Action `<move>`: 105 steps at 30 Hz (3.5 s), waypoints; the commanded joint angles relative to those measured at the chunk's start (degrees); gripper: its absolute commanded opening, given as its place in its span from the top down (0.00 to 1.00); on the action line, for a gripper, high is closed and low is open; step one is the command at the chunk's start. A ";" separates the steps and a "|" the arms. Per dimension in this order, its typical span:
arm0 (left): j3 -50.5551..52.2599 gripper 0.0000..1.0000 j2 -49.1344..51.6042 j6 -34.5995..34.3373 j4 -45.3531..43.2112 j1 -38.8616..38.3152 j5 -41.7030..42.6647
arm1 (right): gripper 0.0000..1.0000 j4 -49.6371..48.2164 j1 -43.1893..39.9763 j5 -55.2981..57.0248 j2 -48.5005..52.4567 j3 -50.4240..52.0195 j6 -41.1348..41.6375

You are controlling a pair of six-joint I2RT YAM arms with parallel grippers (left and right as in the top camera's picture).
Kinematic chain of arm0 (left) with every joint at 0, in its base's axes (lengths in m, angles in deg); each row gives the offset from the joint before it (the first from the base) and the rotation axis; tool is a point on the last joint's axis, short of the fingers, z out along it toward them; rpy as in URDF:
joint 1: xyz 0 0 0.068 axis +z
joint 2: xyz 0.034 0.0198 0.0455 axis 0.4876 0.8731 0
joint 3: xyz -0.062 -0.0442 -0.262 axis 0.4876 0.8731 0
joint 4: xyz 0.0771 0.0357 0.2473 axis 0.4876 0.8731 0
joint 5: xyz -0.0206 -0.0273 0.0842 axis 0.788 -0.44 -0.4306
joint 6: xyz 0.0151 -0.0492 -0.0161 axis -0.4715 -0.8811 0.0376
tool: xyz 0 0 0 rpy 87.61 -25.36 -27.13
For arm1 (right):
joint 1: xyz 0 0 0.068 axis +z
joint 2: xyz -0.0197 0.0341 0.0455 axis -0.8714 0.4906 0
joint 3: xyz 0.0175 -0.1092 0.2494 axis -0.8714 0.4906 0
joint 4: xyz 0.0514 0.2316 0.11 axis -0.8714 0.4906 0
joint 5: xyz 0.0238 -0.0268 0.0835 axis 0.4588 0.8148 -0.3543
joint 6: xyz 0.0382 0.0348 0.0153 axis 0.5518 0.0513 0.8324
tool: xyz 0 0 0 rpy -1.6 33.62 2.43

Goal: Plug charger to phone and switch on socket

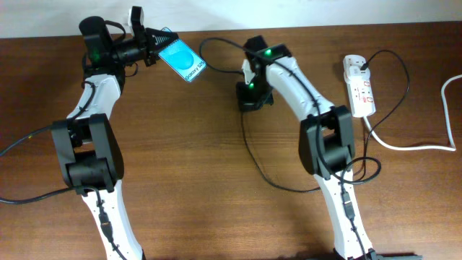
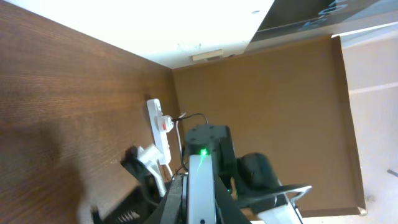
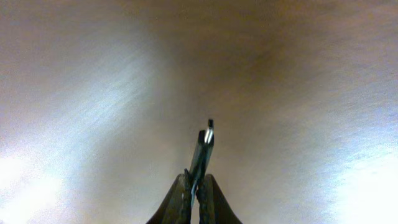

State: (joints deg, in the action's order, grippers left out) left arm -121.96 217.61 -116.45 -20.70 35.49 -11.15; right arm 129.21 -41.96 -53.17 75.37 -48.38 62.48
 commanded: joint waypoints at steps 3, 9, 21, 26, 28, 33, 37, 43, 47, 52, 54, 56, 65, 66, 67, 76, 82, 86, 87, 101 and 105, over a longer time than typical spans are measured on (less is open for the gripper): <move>-0.72 1.00 0.09 0.26 0.11 -0.59 2.93 | 0.96 19.58 -6.12 -34.99 -4.90 -8.41 -32.30; -0.72 1.00 0.09 -1.22 0.11 -0.57 11.69 | 0.96 25.29 -5.33 -40.81 -5.66 -8.39 -39.43; -0.72 1.00 0.09 -1.22 0.09 -0.63 13.64 | 0.96 25.29 -2.56 -24.13 -11.93 -8.22 -33.20; -0.72 1.00 0.09 -1.22 0.09 -0.63 13.64 | 0.96 14.69 -1.88 -0.66 -10.29 0.42 -20.61; -0.72 1.00 0.09 -1.22 0.09 -0.63 13.64 | 0.96 6.78 -1.64 3.48 -9.99 6.75 -13.35; -0.72 1.00 0.09 -1.20 0.07 -0.63 13.60 | 0.90 -6.80 -1.07 13.14 -9.99 13.97 2.01; -0.72 1.00 0.09 -1.20 0.04 -0.63 13.60 | 0.58 -10.38 -0.39 19.04 -9.99 14.08 9.51; -0.72 1.00 0.09 -1.20 -0.61 -0.63 13.60 | 0.64 -12.48 2.67 26.80 -9.97 14.60 20.02; -0.72 1.00 0.09 -1.18 -0.61 -0.63 13.60 | 0.67 -15.98 3.45 27.50 -9.86 17.73 25.20; -0.74 1.00 0.09 -1.20 -0.59 -0.63 13.64 | 0.69 -16.17 3.45 27.39 -9.07 18.21 25.18; -0.72 1.00 0.09 -1.18 -0.59 -0.63 13.64 | 0.70 -15.96 3.45 27.06 -7.63 18.29 25.20; -0.72 1.00 0.09 -1.18 -0.59 -0.63 13.64 | 0.70 -16.61 3.45 26.58 -6.69 18.29 25.20; -0.72 1.00 0.09 -1.22 -0.57 -0.63 13.64 | 0.96 -15.28 3.34 25.24 -4.52 18.12 24.48; -0.72 1.00 0.09 -1.22 -0.57 -0.63 13.62 | 0.96 -15.32 3.06 21.16 -5.16 17.59 18.82; -0.74 1.00 0.09 -1.22 -0.55 -0.63 13.62 | 0.96 -15.02 2.62 17.40 -5.88 16.68 14.67; -0.72 1.00 0.09 -2.14 -0.55 -0.61 13.40 | 0.96 5.09 -5.07 -28.63 -15.82 8.98 -24.26; -0.72 1.00 0.09 -3.30 -0.55 -0.63 12.66 | 0.96 15.80 -5.31 -45.44 -16.24 8.98 -37.05; -0.72 1.00 0.09 -5.88 -0.55 -0.70 9.16 | 0.96 11.78 -3.10 -53.72 -16.04 9.01 -32.74; -0.72 1.00 0.09 -6.19 -0.55 -0.96 7.72 | 0.96 8.13 -2.14 -54.55 -15.61 9.01 -27.39; -0.74 1.00 0.09 -7.13 -1.95 -1.62 10.64 | 0.96 -6.93 0.26 -44.68 -14.64 9.18 -6.36; -0.74 1.00 0.09 -7.13 -1.86 -1.27 12.92 | 0.96 -7.04 0.13 -39.91 -14.47 9.29 -6.51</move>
State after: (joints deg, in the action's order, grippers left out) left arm -121.96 217.61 -123.00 -22.23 33.76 -1.35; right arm 122.48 -41.46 -95.20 60.25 -38.76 55.97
